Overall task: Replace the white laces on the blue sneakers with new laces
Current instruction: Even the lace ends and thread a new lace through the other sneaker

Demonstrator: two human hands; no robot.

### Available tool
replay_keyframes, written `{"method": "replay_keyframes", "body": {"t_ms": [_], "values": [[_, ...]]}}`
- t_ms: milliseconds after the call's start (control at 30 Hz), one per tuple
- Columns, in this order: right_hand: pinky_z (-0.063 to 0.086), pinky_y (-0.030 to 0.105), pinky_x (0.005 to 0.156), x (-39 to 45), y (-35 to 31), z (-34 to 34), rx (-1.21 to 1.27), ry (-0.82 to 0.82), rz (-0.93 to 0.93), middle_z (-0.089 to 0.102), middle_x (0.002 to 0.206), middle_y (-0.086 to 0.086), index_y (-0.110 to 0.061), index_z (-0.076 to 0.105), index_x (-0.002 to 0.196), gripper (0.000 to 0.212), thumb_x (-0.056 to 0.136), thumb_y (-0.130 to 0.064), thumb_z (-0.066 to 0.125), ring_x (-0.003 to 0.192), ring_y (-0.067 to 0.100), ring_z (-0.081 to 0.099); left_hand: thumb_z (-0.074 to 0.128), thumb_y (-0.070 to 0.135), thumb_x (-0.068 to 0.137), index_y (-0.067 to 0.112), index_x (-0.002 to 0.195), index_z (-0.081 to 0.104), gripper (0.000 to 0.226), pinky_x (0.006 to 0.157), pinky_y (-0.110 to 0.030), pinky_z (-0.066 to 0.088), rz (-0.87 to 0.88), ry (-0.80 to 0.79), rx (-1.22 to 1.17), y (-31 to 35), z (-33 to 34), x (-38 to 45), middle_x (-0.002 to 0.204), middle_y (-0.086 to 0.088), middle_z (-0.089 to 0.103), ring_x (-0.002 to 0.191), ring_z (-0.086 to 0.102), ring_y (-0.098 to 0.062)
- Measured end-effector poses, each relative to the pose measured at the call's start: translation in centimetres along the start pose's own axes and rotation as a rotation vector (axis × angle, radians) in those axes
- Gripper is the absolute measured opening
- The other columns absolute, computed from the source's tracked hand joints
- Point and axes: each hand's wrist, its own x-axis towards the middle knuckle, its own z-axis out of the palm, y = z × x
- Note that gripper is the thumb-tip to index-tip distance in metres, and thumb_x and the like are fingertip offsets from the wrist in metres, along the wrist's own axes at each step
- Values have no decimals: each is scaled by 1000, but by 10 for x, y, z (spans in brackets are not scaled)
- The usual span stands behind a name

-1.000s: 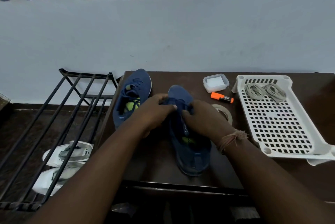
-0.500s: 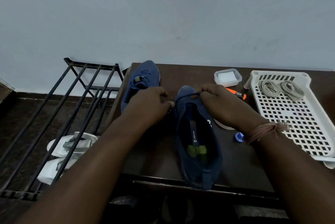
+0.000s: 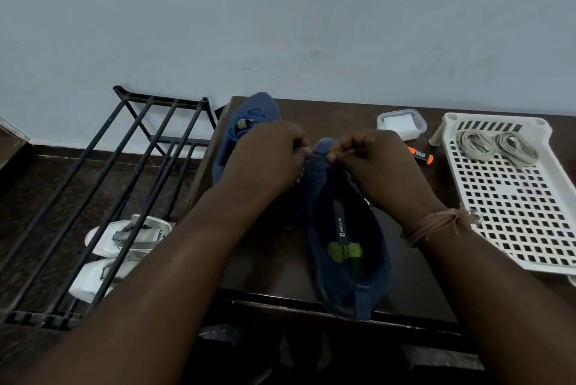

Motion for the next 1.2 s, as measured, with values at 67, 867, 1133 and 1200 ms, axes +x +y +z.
{"method": "replay_keyframes", "body": {"t_ms": [67, 867, 1133, 1200], "values": [[48, 15, 71, 0, 1, 1, 55, -36, 37, 69, 75, -17, -22, 76, 84, 20, 90, -5, 66, 69, -8, 62, 60, 31, 98, 22, 99, 73, 15, 74, -29, 49, -38, 16, 70, -6, 1, 0, 92, 5, 72, 86, 66, -12], [57, 34, 66, -8, 1, 14, 2, -279, 469, 73, 77, 12, -6, 75, 79, 25, 91, -26, 65, 70, 23, 69, 60, 22, 96, 24, 108, 80, 25, 67, -30, 44, -15, -143, 153, -3, 38, 5, 98, -9, 77, 85, 67, -30], [57, 34, 69, -9, -2, 16, -4, -266, 420, 73, 76, 11, -6, 76, 79, 24, 91, -23, 64, 71, 23, 70, 57, 15, 98, 21, 114, 79, 27, 69, -33, 49, 70, -131, 256, 5, 39, 5, 103, -10, 71, 89, 67, -30], [57, 34, 70, -9, -3, 15, 1, -275, 420, 73, 76, 11, -7, 76, 79, 23, 91, -23, 65, 73, 23, 71, 58, 14, 97, 18, 107, 79, 25, 64, -32, 42, 82, -118, 323, 7, 38, 4, 95, -11, 65, 84, 65, -31]]}}
